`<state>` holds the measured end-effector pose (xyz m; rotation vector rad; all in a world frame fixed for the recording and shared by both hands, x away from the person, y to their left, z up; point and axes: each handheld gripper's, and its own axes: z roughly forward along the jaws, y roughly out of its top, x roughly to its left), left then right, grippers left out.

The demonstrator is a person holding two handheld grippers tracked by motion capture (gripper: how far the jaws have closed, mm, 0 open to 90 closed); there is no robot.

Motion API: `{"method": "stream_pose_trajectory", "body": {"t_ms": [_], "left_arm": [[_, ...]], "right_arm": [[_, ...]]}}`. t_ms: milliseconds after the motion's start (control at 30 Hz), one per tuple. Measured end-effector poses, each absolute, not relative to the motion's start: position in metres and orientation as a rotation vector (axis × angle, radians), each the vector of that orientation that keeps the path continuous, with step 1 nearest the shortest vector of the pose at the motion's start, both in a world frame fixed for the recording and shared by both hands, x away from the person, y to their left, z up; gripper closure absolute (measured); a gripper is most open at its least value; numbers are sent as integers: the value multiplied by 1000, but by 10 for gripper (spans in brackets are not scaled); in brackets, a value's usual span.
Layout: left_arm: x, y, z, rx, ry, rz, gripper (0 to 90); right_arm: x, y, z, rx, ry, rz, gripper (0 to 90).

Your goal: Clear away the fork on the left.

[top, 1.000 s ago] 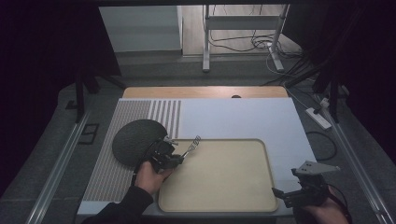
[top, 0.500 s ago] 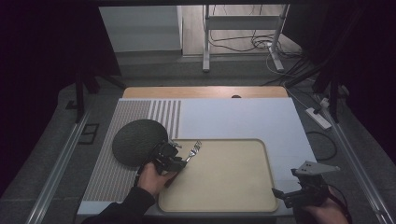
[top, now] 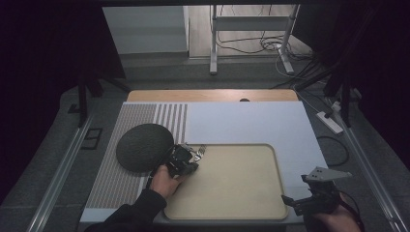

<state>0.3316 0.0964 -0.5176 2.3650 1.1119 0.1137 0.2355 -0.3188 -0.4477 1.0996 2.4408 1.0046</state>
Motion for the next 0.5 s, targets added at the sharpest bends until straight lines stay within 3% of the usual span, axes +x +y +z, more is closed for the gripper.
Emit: {"method": "stream_pose_trajectory", "body": {"t_ms": [500], "left_arm": [[337,133,-517,2311,1261,65,885]], "right_arm": [[235,-319,-448,1099,2444,1004,0]]}}
